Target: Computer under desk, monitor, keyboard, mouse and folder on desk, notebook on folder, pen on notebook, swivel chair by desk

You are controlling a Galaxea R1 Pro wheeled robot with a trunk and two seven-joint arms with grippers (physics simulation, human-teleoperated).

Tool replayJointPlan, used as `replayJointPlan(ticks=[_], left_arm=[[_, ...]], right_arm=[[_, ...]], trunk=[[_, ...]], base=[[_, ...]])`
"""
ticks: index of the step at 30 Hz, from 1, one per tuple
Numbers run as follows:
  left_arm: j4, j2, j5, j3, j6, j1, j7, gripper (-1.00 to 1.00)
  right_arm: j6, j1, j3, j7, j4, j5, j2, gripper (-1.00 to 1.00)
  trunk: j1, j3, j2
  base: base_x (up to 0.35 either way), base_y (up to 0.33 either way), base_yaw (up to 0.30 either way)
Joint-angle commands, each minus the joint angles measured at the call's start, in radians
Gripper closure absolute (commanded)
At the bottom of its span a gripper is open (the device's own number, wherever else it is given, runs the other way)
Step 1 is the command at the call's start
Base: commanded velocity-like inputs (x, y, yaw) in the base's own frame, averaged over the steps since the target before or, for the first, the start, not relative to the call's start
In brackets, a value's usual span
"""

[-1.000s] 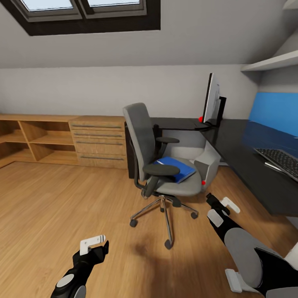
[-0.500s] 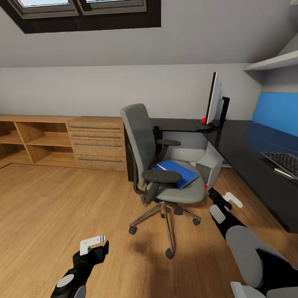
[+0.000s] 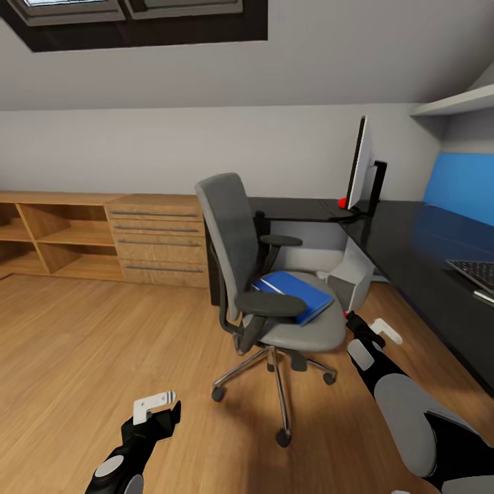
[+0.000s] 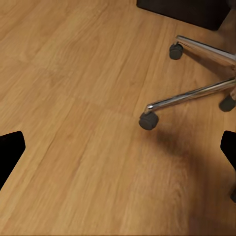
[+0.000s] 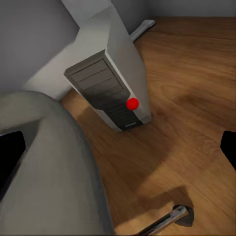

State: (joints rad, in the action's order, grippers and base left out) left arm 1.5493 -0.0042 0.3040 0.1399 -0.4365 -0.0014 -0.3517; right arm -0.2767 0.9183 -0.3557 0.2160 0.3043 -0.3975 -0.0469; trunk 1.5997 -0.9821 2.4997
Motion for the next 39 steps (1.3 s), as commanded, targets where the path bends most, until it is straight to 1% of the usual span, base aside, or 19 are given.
replayJointPlan(ticks=[1, 10, 14, 16, 17, 19, 27, 29, 33, 39], left_arm=[[0.002, 0.0, 0.01, 0.001, -0.002, 0.0, -0.009, -1.0], [0.001, 0.0, 0.01, 0.001, -0.002, 0.0, -0.007, -1.0], [0.002, 0.0, 0.01, 0.001, -0.002, 0.0, -0.007, -1.0], [0.002, 0.0, 0.01, 0.002, -0.002, 0.0, -0.007, -1.0], [0.002, 0.0, 0.01, 0.002, -0.002, 0.0, -0.007, -1.0], [0.002, 0.0, 0.01, 0.002, -0.002, 0.0, -0.007, -1.0], [0.001, 0.0, 0.01, 0.001, -0.002, 0.0, -0.009, -1.0], [0.0, 0.001, 0.011, 0.001, -0.003, 0.0, -0.009, -1.0], [0.0, 0.001, 0.012, -0.001, -0.004, 0.0, -0.011, -1.0], [0.0, 0.001, 0.012, -0.002, -0.003, 0.0, -0.012, -1.0]], right_arm=[[-0.005, 0.001, 0.003, 0.0, -0.001, -0.011, 0.0, -1.0], [-0.004, 0.001, 0.0, 0.0, -0.004, -0.011, -0.002, -1.0], [0.015, 0.001, -0.042, 0.0, -0.007, -0.011, -0.003, -1.0], [0.066, 0.001, -0.091, -0.001, -0.006, -0.011, -0.007, -1.0], [0.076, 0.001, -0.102, -0.001, -0.006, -0.011, -0.008, -1.0], [0.108, 0.001, -0.143, -0.002, -0.007, -0.011, -0.016, -1.0], [0.12, 0.001, -0.172, -0.001, -0.007, -0.012, -0.018, -1.0], [0.135, 0.001, -0.189, -0.001, -0.007, -0.012, -0.018, -1.0], [0.202, 0.001, -0.226, -0.005, -0.003, -0.012, -0.018, -1.0], [0.227, 0.001, -0.24, -0.026, -0.001, -0.012, -0.019, -1.0]], trunk=[[0.0, -0.001, 0.0], [0.0, -0.001, 0.0], [0.0, -0.001, 0.0], [0.0, -0.001, 0.0], [0.0, -0.001, 0.0], [0.0, -0.001, 0.0], [0.0, -0.001, 0.0], [0.0, -0.001, 0.0], [0.0, -0.001, 0.0], [0.0, -0.001, 0.0]], base=[[0.227, 0.0, 0.0], [0.265, 0.0, 0.0], [0.087, 0.0, 0.0], [0.027, 0.0, 0.0], [0.017, 0.0, 0.0], [0.008, 0.0, 0.0], [0.028, 0.0, 0.0], [0.232, 0.0, 0.0], [0.216, 0.0, 0.0], [0.054, 0.0, 0.0]])
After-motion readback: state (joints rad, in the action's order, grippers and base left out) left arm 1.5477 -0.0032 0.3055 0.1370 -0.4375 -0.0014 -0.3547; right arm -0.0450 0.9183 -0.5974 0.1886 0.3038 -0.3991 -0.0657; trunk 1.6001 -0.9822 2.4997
